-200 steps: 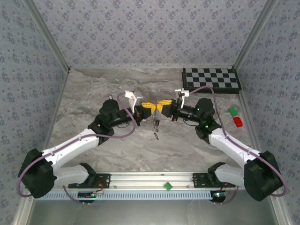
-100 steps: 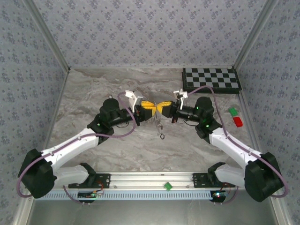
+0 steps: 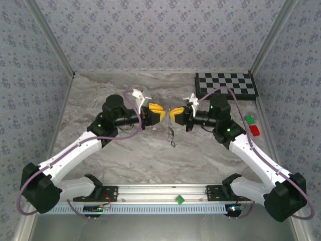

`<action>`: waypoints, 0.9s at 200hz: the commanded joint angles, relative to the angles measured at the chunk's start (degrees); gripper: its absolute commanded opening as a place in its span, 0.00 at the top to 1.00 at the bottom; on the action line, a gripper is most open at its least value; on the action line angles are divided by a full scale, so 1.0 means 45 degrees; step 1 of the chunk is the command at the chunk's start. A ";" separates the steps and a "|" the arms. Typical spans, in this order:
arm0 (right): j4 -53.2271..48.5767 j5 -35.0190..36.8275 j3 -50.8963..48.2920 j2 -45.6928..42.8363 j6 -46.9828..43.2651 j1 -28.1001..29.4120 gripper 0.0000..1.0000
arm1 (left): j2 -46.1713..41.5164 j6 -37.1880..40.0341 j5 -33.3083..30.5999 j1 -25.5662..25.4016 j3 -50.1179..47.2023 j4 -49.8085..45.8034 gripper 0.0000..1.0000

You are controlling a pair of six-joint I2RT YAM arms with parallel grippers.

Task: Put the keys on the keyring

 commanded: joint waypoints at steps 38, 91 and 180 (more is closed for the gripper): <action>-0.0727 -0.0663 0.0529 0.0058 -0.0587 -0.0040 1.00 | 0.0762 0.0768 0.0967 0.0026 0.0728 -0.1180 0.69; -0.0620 -0.0958 0.0470 0.0209 -0.0467 0.0041 1.00 | 0.1218 0.0710 0.1047 0.0005 0.0958 -0.1151 0.69; -0.0645 -0.1100 0.0510 0.0324 -0.0428 0.0072 1.00 | 0.1393 0.1465 0.1783 -0.0105 0.1317 -0.2107 0.77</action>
